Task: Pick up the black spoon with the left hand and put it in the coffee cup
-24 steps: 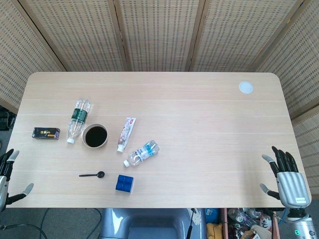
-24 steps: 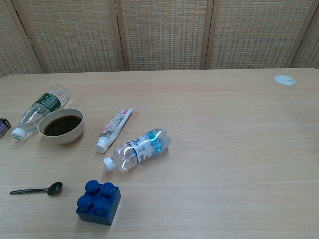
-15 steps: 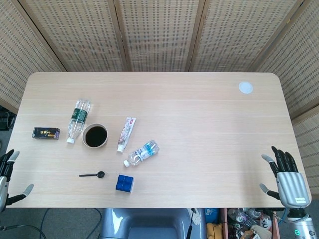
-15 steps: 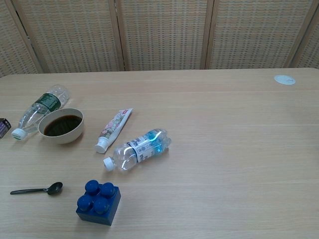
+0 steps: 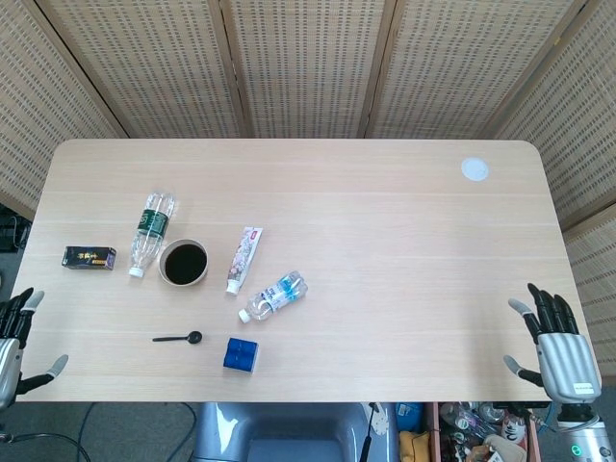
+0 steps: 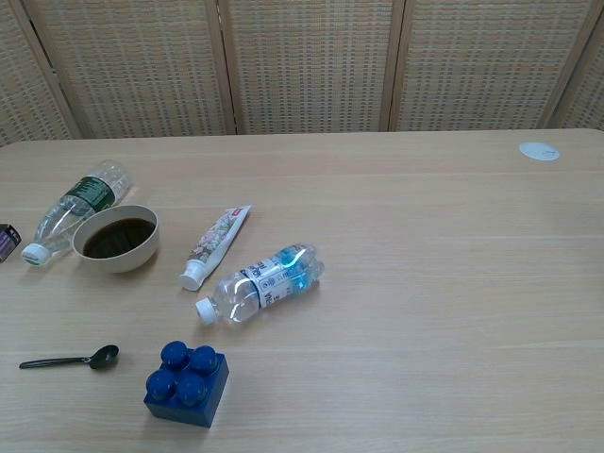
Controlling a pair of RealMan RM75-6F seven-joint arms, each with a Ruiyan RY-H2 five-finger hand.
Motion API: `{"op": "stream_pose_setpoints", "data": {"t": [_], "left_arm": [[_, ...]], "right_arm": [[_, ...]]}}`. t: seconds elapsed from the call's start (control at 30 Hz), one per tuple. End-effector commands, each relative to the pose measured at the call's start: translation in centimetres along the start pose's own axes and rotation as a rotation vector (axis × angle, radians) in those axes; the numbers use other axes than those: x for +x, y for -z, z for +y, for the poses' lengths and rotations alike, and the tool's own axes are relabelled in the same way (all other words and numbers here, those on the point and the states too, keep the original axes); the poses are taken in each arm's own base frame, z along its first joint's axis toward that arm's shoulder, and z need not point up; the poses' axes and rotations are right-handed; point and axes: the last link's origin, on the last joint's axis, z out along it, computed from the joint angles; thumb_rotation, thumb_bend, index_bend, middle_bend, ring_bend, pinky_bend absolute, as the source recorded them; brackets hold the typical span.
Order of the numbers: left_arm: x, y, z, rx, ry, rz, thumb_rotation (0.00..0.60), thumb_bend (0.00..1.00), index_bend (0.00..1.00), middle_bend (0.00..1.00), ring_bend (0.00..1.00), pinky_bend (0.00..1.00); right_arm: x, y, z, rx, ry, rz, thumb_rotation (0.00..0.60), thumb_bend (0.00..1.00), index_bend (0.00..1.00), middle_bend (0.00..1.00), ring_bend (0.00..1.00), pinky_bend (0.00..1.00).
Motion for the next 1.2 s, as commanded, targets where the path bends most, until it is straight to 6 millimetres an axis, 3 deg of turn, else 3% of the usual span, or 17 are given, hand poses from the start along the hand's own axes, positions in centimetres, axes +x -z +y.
{"op": "stream_pose_setpoints", "data": {"t": [0.03, 0.17, 0.37, 0.43, 0.6, 0.8, 0.97, 1.2], "left_arm": [[-0.2, -0.2, 0.3, -0.011, -0.006, -0.006, 0.6, 0.24, 0.02, 0.0, 0.0, 0.0], [-0.8, -0.6, 0.9, -0.026, -0.022, -0.022, 0.6, 0.24, 0.03, 0.01, 0.02, 0.0], [-1.7, -1.2, 2.2, -0.08, -0.067, -0.059, 0.6, 0.24, 0.09, 0.15, 0.17, 0.01], [-2.1, -1.5, 2.6, -0.093, -0.093, -0.063, 0.6, 0.24, 0.11, 0.18, 0.21, 0.08], [-3.1, -2.4, 3.7, -0.135, -0.134, -0.093, 0.6, 0.24, 0.15, 0.33, 0.35, 0.42], [-4.2, -3.7, 4.5, -0.17, -0.164, -0.133, 0.6, 0.24, 0.24, 0.62, 0.6, 0.62], [-5.6, -5.0, 5.2, -0.204, -0.203, -0.173, 0.6, 0.24, 0.32, 0.75, 0.7, 0.67], [-7.8, -6.7, 6.1, -0.223, -0.227, -0.24, 0.6, 0.25, 0.36, 0.8, 0.74, 0.69]], "right_arm": [[0.0, 0.0, 0.0, -0.002, -0.001, -0.002, 0.6, 0.19, 0.22, 0.07, 0.0, 0.0], [-0.1, 0.0, 0.1, -0.002, -0.001, -0.002, 0.6, 0.19, 0.22, 0.07, 0.0, 0.0], [0.0, 0.0, 0.2, -0.006, -0.001, -0.003, 0.6, 0.19, 0.22, 0.07, 0.0, 0.0], [-0.1, 0.1, 0.2, -0.008, -0.002, -0.004, 0.6, 0.19, 0.22, 0.07, 0.0, 0.0], [-0.1, 0.1, 0.3, -0.01, -0.003, -0.006, 0.6, 0.19, 0.22, 0.07, 0.0, 0.0], [-0.2, 0.2, 0.4, -0.013, -0.002, -0.01, 0.6, 0.19, 0.22, 0.07, 0.0, 0.0], [-0.2, 0.1, 0.4, -0.013, 0.0, -0.013, 0.6, 0.19, 0.22, 0.07, 0.0, 0.0], [-0.2, 0.1, 0.5, -0.019, 0.002, -0.018, 0.6, 0.19, 0.22, 0.07, 0.0, 0.0]]}}
